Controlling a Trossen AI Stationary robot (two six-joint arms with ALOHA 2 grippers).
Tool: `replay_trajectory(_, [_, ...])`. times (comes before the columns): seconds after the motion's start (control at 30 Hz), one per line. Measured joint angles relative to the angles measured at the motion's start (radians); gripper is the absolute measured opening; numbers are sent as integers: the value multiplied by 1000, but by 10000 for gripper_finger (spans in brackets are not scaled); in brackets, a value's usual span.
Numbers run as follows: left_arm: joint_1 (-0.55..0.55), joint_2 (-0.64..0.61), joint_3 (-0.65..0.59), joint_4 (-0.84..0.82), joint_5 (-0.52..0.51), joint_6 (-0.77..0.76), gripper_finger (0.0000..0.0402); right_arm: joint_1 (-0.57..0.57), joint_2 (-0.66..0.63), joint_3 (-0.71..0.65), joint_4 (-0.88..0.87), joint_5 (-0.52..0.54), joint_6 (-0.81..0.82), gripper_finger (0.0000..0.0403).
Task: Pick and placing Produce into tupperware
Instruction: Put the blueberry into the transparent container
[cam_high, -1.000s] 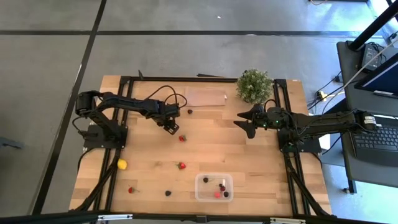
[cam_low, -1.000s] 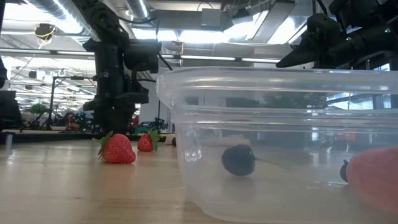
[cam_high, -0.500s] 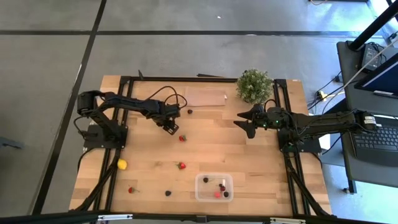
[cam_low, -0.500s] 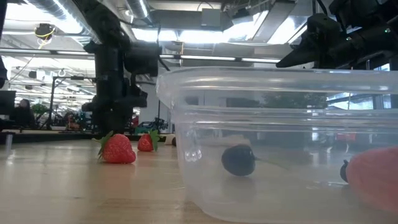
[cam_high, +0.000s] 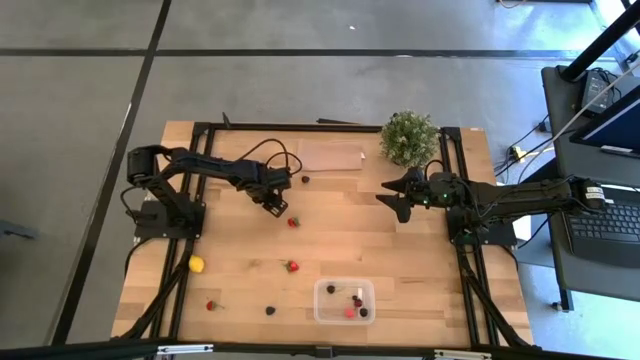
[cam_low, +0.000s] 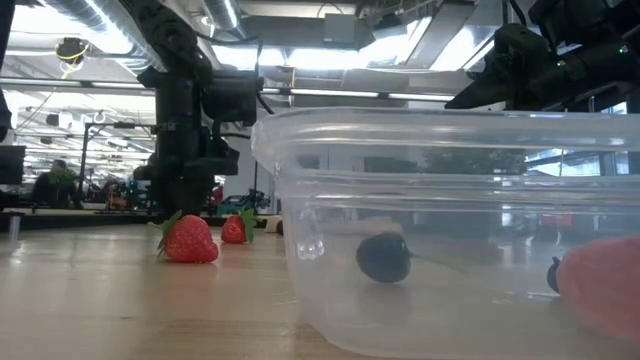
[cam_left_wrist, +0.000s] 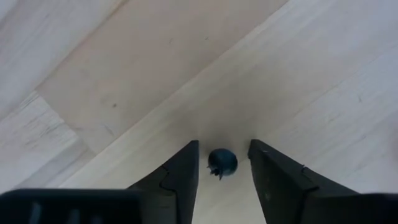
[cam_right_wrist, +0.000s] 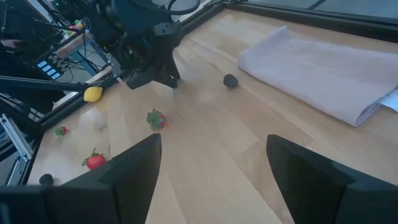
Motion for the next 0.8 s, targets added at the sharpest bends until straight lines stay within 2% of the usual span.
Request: replay_trajectory(0.8, [0, 1, -1, -18, 25, -1, 58, 0, 0, 0, -1, 0, -2, 291])
